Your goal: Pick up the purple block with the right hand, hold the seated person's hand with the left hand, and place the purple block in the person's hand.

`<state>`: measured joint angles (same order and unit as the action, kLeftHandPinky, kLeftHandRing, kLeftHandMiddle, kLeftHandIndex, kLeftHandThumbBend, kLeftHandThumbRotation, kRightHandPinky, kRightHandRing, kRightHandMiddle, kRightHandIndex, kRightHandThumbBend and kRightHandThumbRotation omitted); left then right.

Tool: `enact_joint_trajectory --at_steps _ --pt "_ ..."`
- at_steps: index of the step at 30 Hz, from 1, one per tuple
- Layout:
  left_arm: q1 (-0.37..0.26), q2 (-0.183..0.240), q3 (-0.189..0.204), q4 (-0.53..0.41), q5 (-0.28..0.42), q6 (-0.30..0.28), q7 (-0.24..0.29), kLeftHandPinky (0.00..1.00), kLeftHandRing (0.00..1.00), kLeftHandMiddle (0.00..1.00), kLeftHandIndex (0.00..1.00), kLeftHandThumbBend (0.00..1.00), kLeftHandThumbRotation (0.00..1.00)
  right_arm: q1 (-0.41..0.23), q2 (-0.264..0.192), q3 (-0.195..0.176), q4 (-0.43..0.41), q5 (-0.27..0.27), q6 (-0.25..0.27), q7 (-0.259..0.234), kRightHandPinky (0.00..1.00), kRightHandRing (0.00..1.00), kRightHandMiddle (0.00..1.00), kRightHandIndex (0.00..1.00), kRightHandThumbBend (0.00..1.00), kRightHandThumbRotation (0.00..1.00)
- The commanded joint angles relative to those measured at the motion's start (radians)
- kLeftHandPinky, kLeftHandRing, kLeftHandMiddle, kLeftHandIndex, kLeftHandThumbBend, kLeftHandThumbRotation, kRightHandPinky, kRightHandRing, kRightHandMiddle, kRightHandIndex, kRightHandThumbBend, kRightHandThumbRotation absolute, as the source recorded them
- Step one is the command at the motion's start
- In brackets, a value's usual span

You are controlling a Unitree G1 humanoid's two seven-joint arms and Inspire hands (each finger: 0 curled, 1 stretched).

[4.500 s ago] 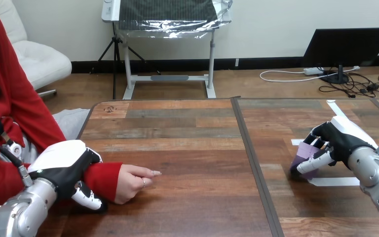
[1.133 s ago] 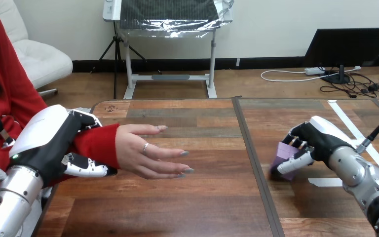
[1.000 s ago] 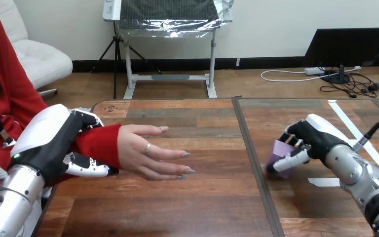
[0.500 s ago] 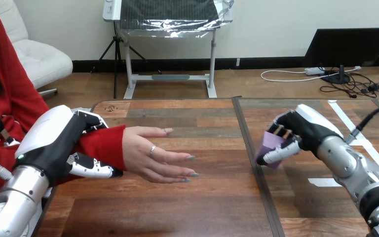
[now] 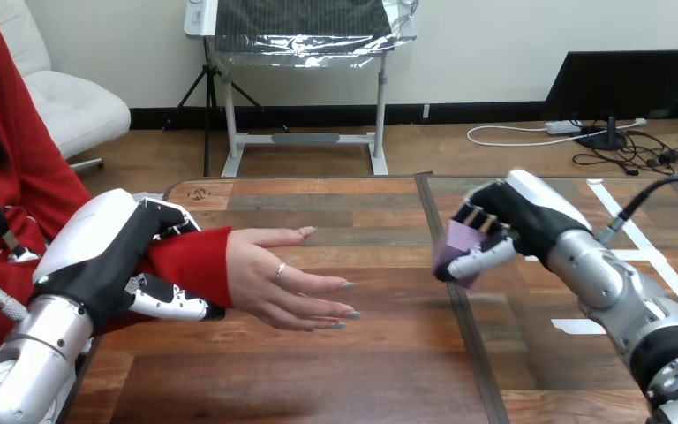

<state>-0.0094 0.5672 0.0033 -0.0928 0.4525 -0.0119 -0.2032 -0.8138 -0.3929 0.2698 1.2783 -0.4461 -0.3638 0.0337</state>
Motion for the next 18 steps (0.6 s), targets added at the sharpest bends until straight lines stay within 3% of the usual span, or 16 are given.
enact_joint_trajectory --at_steps 1,18 --pt "-0.096 -0.01 0.003 -0.073 -0.016 -0.017 0.001 0.32 0.39 0.45 0.46 0.84 0.0 -0.097 0.009 -0.015 -0.059 0.018 -0.022 0.003 0.37 0.41 0.47 0.49 0.71 0.0" --pt "-0.105 -0.011 -0.003 -0.054 -0.013 -0.033 0.007 0.32 0.38 0.45 0.45 0.85 0.0 -0.08 0.019 -0.022 -0.134 0.038 -0.08 0.035 0.36 0.39 0.46 0.48 0.7 0.0"
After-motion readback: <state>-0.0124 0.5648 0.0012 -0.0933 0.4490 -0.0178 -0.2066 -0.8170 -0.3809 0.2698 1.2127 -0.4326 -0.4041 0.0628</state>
